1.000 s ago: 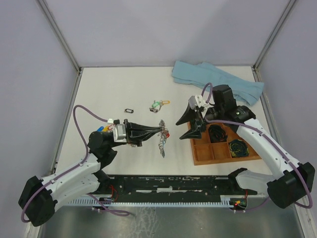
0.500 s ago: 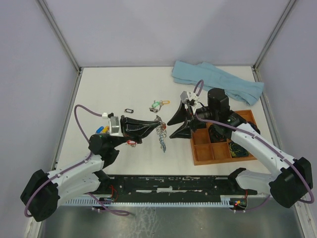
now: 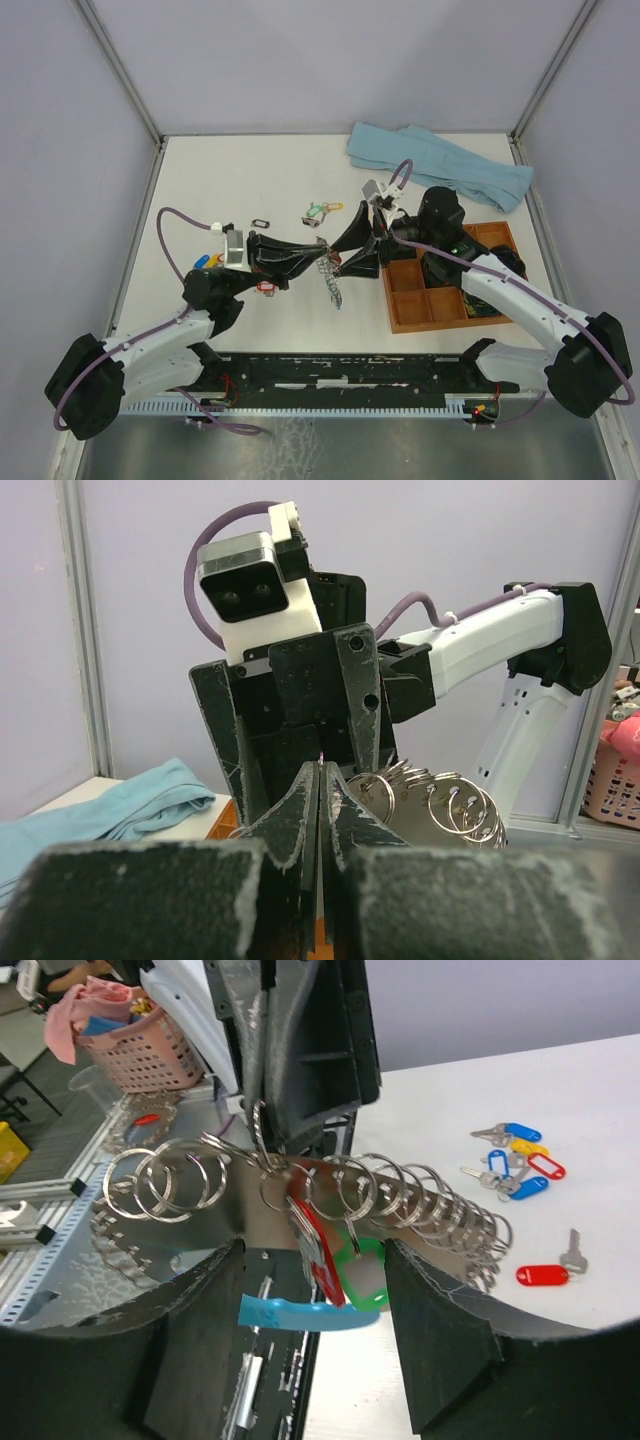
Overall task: Remove the keys from the keyring
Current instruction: Remove the key from the keyring.
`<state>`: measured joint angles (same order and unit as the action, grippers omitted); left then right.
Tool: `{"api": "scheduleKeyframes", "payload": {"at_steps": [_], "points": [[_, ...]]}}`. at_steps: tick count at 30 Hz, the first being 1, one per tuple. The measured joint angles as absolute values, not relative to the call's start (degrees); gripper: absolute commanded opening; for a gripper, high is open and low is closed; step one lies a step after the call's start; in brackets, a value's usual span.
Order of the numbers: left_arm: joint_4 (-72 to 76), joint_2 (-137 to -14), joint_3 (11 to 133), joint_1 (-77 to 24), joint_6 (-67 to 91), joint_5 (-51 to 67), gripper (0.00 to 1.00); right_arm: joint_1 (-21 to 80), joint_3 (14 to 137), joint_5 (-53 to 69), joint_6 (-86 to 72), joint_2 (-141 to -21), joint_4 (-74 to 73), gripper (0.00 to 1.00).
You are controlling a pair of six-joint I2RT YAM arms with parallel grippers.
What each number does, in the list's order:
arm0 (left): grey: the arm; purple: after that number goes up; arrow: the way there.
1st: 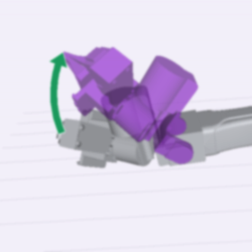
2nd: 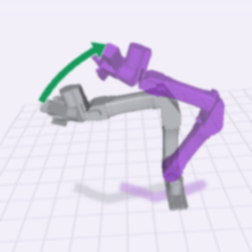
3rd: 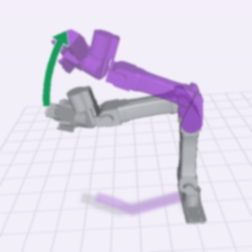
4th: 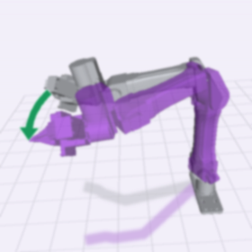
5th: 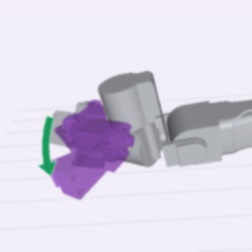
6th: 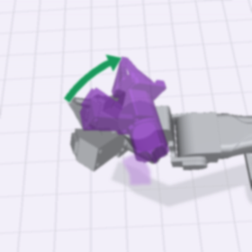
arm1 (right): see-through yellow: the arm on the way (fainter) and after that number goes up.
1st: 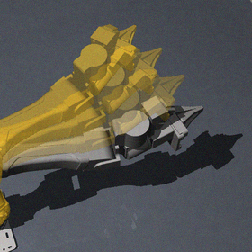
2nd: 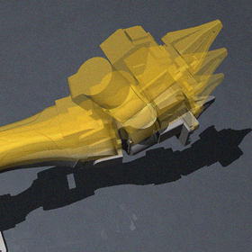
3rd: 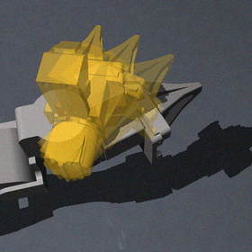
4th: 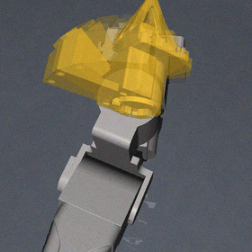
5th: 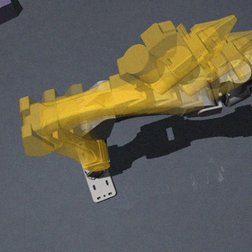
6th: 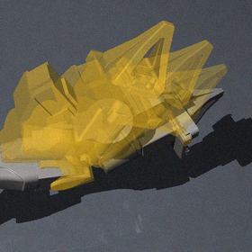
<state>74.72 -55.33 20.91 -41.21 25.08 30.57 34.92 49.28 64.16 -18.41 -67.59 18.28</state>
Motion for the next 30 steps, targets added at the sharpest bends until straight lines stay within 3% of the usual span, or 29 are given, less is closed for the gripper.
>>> {"api": "scheduleKeyframes", "payload": {"at_steps": [13,18,30], "points": [[75.11,-55.66,20.91,-41.21,25.74,30.63,0.03,36.62,48.90,64.40,-20.32,-67.99,21.65,0.06],[71.44,-53.49,20.91,-41.21,25.56,30.74,0.03,36.58,50.98,64.93,-15.75,-67.99,15.29,0.01],[62.85,-48.21,20.95,-40.99,20.62,33.34,0.03,35.48,56.12,69.43,-8.03,-67.64,1.85,0.00]]}}
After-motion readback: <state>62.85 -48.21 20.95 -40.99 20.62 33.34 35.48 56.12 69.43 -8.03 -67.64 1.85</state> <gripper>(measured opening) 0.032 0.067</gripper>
